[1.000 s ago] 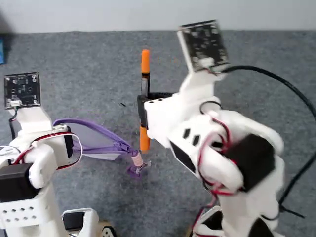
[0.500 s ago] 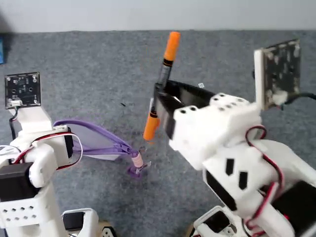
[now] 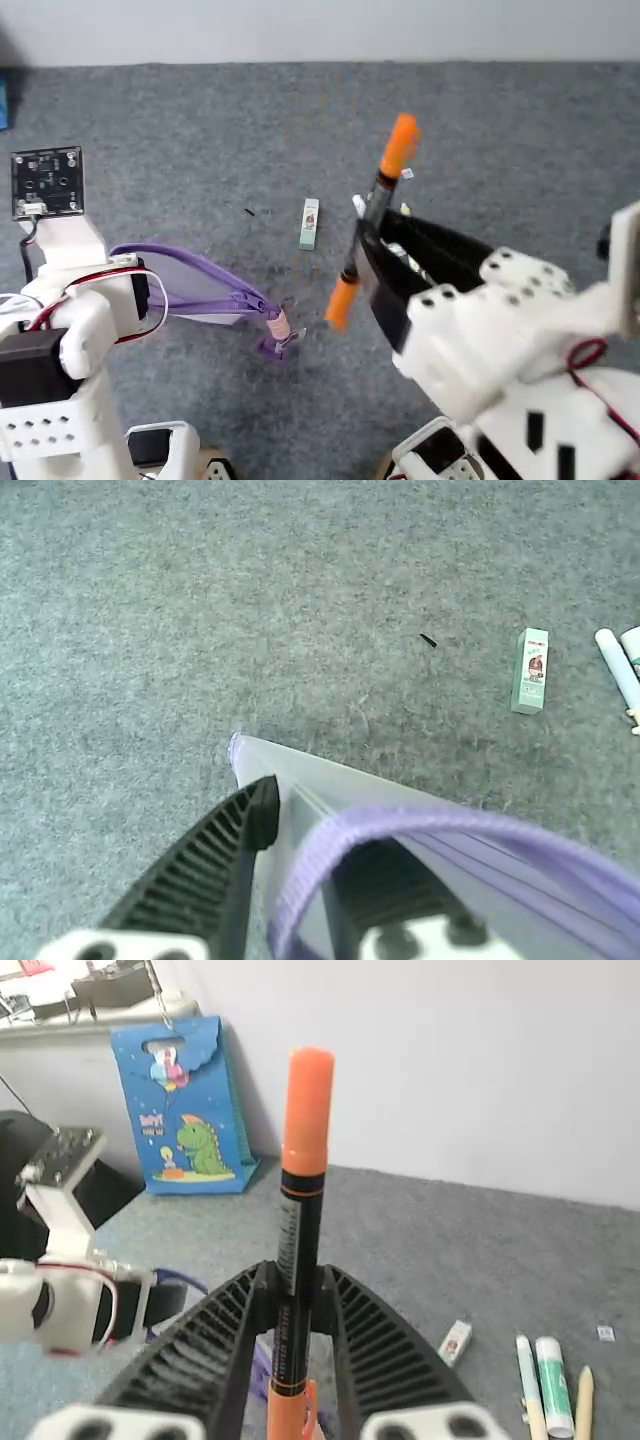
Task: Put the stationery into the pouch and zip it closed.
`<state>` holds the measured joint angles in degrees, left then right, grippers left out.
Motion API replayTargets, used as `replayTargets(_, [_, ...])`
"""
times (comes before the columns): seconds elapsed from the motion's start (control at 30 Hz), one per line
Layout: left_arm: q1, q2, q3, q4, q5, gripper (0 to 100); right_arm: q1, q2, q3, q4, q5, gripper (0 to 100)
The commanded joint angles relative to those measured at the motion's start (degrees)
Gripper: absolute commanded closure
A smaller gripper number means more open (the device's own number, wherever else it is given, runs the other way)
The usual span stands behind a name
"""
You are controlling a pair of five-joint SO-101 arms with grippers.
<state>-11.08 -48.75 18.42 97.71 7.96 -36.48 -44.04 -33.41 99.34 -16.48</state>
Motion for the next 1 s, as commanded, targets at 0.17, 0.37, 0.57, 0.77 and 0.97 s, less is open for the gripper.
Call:
replayTargets(0.17, [-0.09,1.41,2.42,0.62,0.00,99,0.31,-3.21,4.22,1.63,1.41,99.1])
replayTargets(0.37, [-0.09,1.41,2.42,0.62,0.00,99,-0.04,-14.99,15.47,1.01,5.54,99.1])
replayTargets(0.57, [-0.09,1.41,2.42,0.70,0.00,99,0.22,-23.43,32.70,-13.14,5.80,99.1])
replayTargets(0.77, [-0.09,1.05,2.42,0.88,0.00,99,0.04,-28.18,52.66,-37.93,5.98,99.1])
replayTargets(0.97, [0.00,1.05,2.42,0.88,0.00,99,-3.56,-29.05,66.29,-60.26,6.15,99.1])
